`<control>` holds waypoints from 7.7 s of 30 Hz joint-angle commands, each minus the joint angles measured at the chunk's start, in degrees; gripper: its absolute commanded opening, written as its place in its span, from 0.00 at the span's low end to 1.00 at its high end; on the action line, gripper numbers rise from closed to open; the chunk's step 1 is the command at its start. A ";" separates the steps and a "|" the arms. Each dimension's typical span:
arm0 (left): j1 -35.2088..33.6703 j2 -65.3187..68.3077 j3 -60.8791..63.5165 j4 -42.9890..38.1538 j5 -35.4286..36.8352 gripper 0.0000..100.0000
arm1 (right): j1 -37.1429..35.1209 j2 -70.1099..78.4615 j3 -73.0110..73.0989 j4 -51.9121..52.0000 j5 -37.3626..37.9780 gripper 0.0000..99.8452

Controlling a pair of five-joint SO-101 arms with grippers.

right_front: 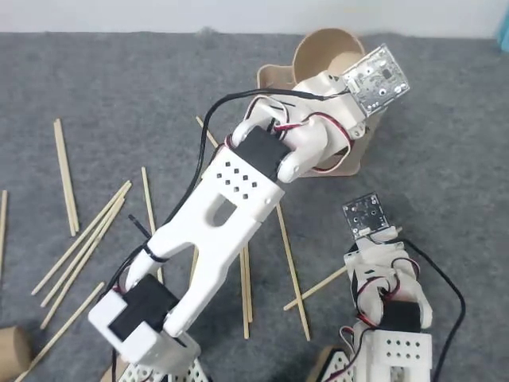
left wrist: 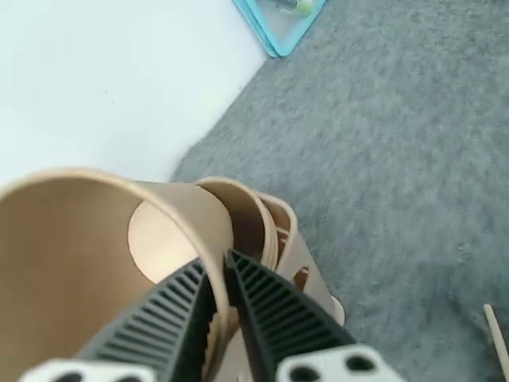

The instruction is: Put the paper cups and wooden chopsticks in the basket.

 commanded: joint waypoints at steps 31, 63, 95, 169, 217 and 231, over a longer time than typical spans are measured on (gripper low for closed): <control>-0.44 -3.16 -24.48 7.47 0.00 0.19 | -1.27 -0.75 -0.35 0.31 0.79 0.01; -73.05 -37.54 -1.27 47.03 4.92 0.01 | -2.15 -0.75 -0.26 0.40 0.79 0.01; -138.11 -20.40 42.24 32.88 -4.75 0.01 | -2.15 -0.75 -0.18 0.48 1.85 0.01; -117.89 44.40 -32.13 47.03 -7.82 0.15 | -4.00 -0.75 -0.18 1.19 2.37 0.01; -130.29 -22.07 33.54 46.68 -23.38 0.01 | -4.26 -0.75 -0.18 1.45 2.46 0.01; -141.98 -44.31 69.93 22.68 -32.18 0.01 | -4.18 -0.75 -0.18 1.63 2.46 0.01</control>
